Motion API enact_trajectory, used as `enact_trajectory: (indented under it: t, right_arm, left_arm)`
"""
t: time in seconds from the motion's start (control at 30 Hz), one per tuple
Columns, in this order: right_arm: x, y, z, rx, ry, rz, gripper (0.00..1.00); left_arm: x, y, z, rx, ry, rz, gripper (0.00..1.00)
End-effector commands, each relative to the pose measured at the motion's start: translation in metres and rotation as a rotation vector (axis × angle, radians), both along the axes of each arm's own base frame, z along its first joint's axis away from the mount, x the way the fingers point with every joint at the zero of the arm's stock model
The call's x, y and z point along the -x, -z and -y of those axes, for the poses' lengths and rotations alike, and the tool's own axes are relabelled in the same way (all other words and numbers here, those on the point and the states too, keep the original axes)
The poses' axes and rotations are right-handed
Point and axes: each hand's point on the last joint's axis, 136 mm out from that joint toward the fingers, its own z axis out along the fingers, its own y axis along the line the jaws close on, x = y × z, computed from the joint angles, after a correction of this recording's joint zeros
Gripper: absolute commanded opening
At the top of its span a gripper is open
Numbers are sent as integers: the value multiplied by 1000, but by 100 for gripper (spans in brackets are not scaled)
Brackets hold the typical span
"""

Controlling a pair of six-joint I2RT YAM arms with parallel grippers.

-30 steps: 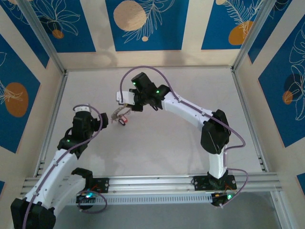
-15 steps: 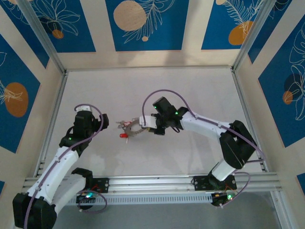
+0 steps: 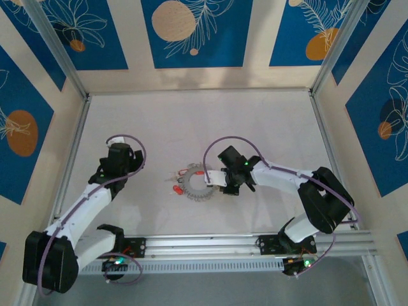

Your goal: Put the keys on the keyring

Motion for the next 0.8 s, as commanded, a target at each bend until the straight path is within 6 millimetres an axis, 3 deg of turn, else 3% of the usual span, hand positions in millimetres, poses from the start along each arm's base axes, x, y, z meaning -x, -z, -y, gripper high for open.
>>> enact_trajectory:
  t: [0.0,0.2,0.43,0.57,0.7,0.73,0.77]
  right_arm:
    - [14,21,34,154,28,-56,14]
    - [24,35,56,268,56,-120,17]
    - [24,24,54,211,83,-128,18]
    - [22,4,45,112,81,-90,32]
    - [16,-28,30,-67,79,6,40]
    - [12,-38,26,-124,86,40,44]
    - [6,-49,23,-176,100,86,62]
  left_arm:
    - [-10,-14,-5,-50,-10,52,100]
    - [-14,-17,-10,-109,-7,79,100]
    - [-20,-20,2,-160,116,119,100]
    - [-22,-19,19,-168,240,152,100]
    - [-23,-18,18,-197,252,144,100]
    - [-24,-18,18,-204,258,143,100]
    - [-24,-18,18,-213,264,146,100]
